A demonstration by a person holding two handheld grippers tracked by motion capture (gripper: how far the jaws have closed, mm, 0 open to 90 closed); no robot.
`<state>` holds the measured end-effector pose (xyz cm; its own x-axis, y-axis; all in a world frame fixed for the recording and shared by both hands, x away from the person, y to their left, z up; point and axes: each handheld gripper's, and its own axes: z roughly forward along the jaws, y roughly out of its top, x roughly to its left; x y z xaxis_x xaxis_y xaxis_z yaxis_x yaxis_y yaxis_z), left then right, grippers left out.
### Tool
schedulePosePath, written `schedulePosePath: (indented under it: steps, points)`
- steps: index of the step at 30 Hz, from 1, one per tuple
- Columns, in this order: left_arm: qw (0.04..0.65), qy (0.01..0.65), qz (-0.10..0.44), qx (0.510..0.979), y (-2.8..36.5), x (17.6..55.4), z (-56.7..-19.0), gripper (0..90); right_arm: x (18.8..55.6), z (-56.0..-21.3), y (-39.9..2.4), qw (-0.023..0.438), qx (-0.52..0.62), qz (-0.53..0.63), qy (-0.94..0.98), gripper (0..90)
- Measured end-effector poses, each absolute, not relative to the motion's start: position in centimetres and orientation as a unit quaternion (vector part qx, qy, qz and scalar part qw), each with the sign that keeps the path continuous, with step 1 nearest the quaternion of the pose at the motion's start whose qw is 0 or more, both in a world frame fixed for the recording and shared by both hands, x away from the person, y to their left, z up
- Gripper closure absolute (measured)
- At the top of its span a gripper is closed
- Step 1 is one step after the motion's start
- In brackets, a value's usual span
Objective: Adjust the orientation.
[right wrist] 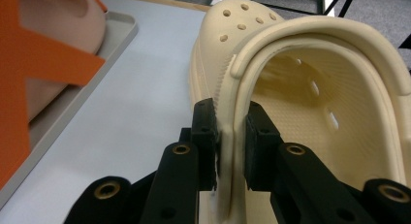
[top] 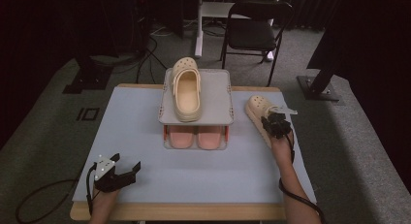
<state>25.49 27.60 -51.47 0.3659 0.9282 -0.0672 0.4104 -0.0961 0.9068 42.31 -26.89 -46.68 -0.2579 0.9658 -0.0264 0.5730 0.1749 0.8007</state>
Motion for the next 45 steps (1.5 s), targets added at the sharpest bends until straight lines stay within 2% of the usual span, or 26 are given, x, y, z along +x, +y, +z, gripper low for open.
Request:
schedulePosePath:
  steps: [30,45]
  points:
    - [0.467,0.486,0.282,0.683,27.5,25.4,-51.2,9.9,34.1,-47.0,-24.1,0.278,0.499,0.348,0.743,77.8]
    - [0.466,0.484,0.282,0.685,27.4,25.5,-51.3,9.9,32.9,-48.5,-23.4,0.267,0.5,0.358,0.741,77.6]
